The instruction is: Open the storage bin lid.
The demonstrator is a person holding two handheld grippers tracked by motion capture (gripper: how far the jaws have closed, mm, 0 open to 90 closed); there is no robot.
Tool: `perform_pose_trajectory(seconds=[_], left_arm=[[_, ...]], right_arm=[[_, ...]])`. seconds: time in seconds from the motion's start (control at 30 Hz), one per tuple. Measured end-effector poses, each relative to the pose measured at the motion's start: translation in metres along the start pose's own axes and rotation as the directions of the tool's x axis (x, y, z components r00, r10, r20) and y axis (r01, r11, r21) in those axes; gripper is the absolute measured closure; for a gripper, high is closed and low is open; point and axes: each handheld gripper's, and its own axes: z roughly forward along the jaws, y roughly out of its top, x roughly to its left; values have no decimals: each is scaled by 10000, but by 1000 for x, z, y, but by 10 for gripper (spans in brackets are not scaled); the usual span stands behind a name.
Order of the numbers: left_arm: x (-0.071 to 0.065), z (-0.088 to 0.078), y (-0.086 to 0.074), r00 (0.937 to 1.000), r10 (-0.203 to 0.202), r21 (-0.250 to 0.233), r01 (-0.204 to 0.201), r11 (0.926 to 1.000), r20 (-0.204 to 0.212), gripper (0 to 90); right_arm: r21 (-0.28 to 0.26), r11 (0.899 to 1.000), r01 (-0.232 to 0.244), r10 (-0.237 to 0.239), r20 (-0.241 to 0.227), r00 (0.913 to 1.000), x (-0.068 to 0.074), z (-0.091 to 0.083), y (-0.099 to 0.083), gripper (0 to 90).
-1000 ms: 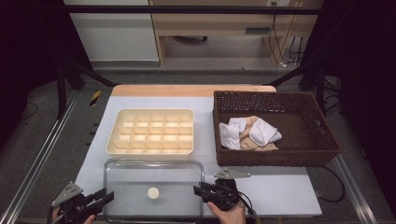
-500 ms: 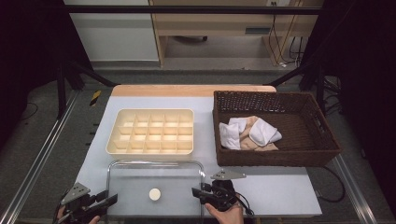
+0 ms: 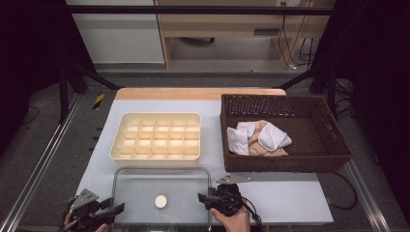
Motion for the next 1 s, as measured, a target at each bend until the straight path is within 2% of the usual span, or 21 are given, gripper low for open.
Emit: perform_pose_trajectory(seconds=[0.17, 0.37, 0.5, 0.6, 0.67, 0.77, 0.83, 1.0], left_arm=[[0, 4, 1, 10000, -26, 142, 26, 9999, -33, 420], [0, 4, 1, 9999, -24, 114, 25, 9999, -115, 413], [-1, 3, 2, 9982, 243, -11, -244, 9997, -552, 413], [0, 1, 3, 9992, 140, -183, -147, 9997, -385, 407], [2, 2, 3, 9989, 111, -194, -120, 9997, -445, 401], [3, 2, 4, 9990, 87, -325, -102, 9994, -437, 390], [4, 1, 4, 9991, 94, -484, -114, 9988, -414, 387], [7, 0, 8, 9994, 137, -762, -162, 9970, -326, 375]], right_arm=[[106, 9999, -2, -1, 217, 9998, 0, 5, 1, 481], [-11, 10000, 86, -86, 409, 9991, -2, 8, 2, 470], [42, 9999, 102, -103, 462, 9989, -2, 10, 2, 458], [17, 9999, 140, -141, 471, 9988, -3, 10, 2, 456], [-24, 9997, 229, -228, 512, 9984, -3, 10, 2, 450], [-143, 9980, 623, -606, 945, 9937, -2, 11, 1, 429], [-136, 9984, 543, -529, 858, 9949, -2, 11, 1, 413], [-147, 9969, 775, -758, 925, 9928, -2, 11, 0, 389]])
